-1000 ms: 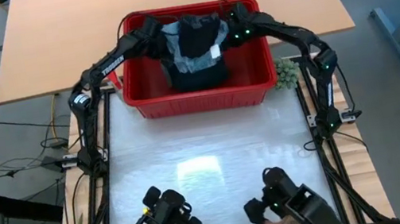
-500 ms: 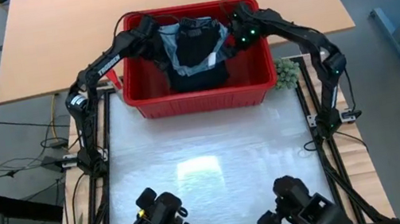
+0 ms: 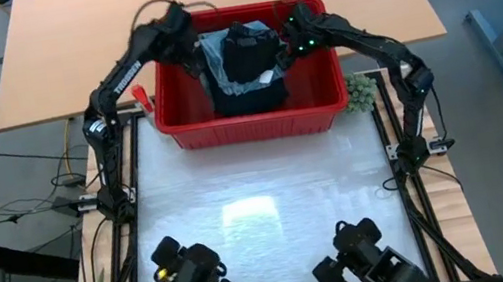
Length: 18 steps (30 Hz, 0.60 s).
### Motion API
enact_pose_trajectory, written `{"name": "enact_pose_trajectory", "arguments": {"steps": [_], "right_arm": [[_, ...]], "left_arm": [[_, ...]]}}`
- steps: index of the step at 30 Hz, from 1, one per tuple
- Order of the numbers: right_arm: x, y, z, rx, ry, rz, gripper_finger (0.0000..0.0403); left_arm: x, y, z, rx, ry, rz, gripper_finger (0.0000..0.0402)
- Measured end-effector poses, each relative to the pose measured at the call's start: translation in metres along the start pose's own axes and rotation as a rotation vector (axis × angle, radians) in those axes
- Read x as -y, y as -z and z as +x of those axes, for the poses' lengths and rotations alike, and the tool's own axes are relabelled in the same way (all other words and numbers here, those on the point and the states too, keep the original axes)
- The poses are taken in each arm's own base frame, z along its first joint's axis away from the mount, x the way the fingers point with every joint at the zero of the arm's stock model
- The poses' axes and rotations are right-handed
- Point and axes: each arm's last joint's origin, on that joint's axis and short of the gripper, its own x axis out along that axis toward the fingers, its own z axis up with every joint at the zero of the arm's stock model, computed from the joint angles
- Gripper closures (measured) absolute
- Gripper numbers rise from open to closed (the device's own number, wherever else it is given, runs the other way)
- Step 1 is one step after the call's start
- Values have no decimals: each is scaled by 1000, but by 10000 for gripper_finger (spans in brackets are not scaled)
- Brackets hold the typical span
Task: Fold Laundry from Bin
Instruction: Put the folded clothes into the red laundry bin
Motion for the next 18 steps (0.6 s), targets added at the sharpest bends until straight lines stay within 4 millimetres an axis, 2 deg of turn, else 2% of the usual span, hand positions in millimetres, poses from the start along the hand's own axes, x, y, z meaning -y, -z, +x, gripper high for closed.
{"name": "enact_pose_trajectory", "arguments": {"steps": [3, 6, 8, 11, 13, 15, 18], "right_arm": [[0, -2, 10, 20, 8, 22, 113], [-1, -6, 12, 58, 2, 35, 113], [-2, -9, 11, 78, -1, 38, 113], [-2, -13, 7, 96, -3, 39, 113], [-2, -17, 2, 98, -4, 35, 113], [-3, -19, -4, 77, -2, 28, 113], [-4, -20, -16, 25, -1, -3, 113]], "left_arm": [[-11, -9, -32, 91, 11, -64, 180], [-11, -13, -55, 234, 156, -144, 180], [-2, -17, -70, 348, 308, -157, 180], [18, -30, -86, 517, 437, -126, 180], [36, -40, -91, 617, 474, -60, 180], [58, -49, -88, 666, 481, 14, 180], [90, -57, -65, 635, 490, 63, 180]]}}
